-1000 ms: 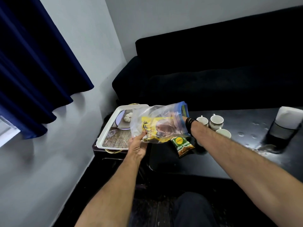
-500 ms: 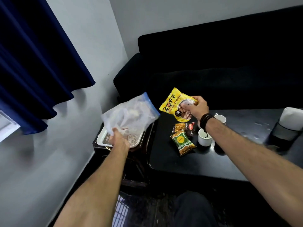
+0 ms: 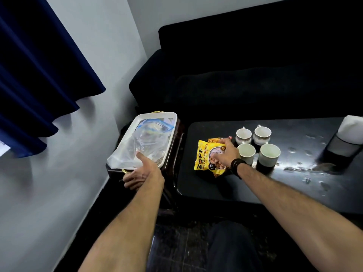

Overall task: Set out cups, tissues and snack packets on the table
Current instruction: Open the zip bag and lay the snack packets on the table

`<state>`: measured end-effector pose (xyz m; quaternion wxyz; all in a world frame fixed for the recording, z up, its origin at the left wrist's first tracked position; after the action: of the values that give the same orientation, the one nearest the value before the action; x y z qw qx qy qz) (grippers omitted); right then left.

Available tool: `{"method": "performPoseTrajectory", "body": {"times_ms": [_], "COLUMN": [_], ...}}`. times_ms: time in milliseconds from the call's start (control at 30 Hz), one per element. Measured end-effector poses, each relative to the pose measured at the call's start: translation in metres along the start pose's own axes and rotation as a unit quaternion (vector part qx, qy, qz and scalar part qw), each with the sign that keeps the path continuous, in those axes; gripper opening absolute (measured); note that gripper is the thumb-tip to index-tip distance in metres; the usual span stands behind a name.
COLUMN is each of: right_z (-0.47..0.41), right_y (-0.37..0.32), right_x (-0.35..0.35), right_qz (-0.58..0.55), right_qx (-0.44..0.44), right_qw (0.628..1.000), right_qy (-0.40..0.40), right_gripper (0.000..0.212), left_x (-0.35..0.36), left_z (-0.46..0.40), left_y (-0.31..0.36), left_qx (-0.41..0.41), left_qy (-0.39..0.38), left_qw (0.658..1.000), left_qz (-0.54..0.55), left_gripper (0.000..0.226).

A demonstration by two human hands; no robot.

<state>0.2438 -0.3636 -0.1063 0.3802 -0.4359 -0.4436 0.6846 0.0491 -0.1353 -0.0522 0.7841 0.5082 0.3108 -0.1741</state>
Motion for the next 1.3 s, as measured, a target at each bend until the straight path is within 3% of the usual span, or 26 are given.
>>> {"method": "performPoseTrajectory", "body": {"times_ms": [100, 200, 267, 333, 400, 433, 533, 567, 633, 733, 867, 967, 1033, 1100, 1200, 1300], "right_z": [0.001, 0.003, 0.004, 0.004, 0.011, 0.013, 0.012, 0.01, 0.004, -0.01, -0.027, -0.032, -0.038, -0.046, -0.061, -0.074], "right_y": [-0.001, -0.002, 0.0, 0.005, 0.003, 0.001, -0.005, -0.008, -0.012, -0.011, 0.02, 0.043, 0.044, 0.038, 0.025, 0.024], "right_x": [-0.001, -0.002, 0.002, 0.008, 0.012, 0.012, 0.005, 0.001, -0.003, 0.007, 0.032, 0.045, 0.048, 0.047, 0.041, 0.038], "right_qz": [-0.025, -0.127, -0.213, -0.239, -0.212, -0.179, -0.061, -0.022, 0.068, 0.202, 0.311, 0.314, 0.311, 0.318, 0.302, 0.337], "right_qx": [-0.012, 0.014, 0.042, 0.042, 0.037, 0.027, -0.063, -0.107, -0.175, -0.209, -0.12, -0.078, -0.089, -0.1, -0.124, -0.127], "right_qw": [0.999, 0.991, 0.974, 0.969, 0.976, 0.983, 0.996, 0.993, 0.981, 0.957, 0.939, 0.941, 0.942, 0.938, 0.943, 0.932], "right_qy": [0.016, 0.047, 0.056, 0.044, 0.009, -0.011, 0.008, 0.035, 0.052, -0.013, -0.079, -0.095, -0.093, -0.099, -0.065, -0.051], "right_gripper": [0.062, 0.054, 0.057, 0.062, 0.062, 0.061, 0.04, 0.034, 0.03, 0.044, 0.059, 0.058, 0.055, 0.052, 0.053, 0.065], "left_x": [-0.001, 0.019, 0.05, 0.082, 0.108, 0.111, 0.115, 0.118, 0.123, 0.13, 0.141, 0.128, 0.122, 0.125, 0.143, 0.151], "left_z": [0.021, 0.054, 0.07, 0.084, 0.094, 0.102, 0.1, 0.095, 0.081, 0.062, 0.035, 0.038, 0.042, 0.048, 0.059, 0.066], "left_y": [0.002, -0.003, -0.016, -0.034, -0.048, -0.049, -0.04, -0.036, -0.027, -0.02, -0.046, -0.059, -0.062, -0.062, -0.072, -0.084], "left_qx": [0.188, 0.367, 0.339, 0.206, 0.114, 0.096, 0.116, 0.13, 0.153, 0.179, 0.196, 0.287, 0.382, 0.439, 0.539, 0.563], "left_qy": [0.095, 0.01, -0.17, -0.374, -0.481, -0.506, -0.451, -0.429, -0.415, -0.401, -0.381, -0.305, -0.193, -0.152, -0.155, -0.132], "left_qw": [0.978, 0.929, 0.922, 0.9, 0.868, 0.857, 0.882, 0.891, 0.895, 0.898, 0.898, 0.882, 0.863, 0.835, 0.757, 0.74], "left_qz": [0.006, -0.05, -0.077, -0.083, -0.051, -0.016, 0.069, 0.064, 0.057, 0.023, -0.101, -0.218, -0.269, -0.296, -0.336, -0.344], "left_gripper": [0.062, 0.053, 0.059, 0.086, 0.111, 0.105, 0.044, 0.034, 0.031, 0.029, 0.029, 0.038, 0.071, 0.088, 0.065, 0.059]}}
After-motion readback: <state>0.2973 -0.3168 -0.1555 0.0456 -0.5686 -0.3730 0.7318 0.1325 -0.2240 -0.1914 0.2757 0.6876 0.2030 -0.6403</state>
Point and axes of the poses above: each hand's wrist, its own z-axis away from the middle knuckle, its own x-axis out of the palm, y = z × x, the point moved 4 cm from there along -z, towards the middle knuckle, and after that the axes turned 15 degrees about -z, right-handed, at the moved point
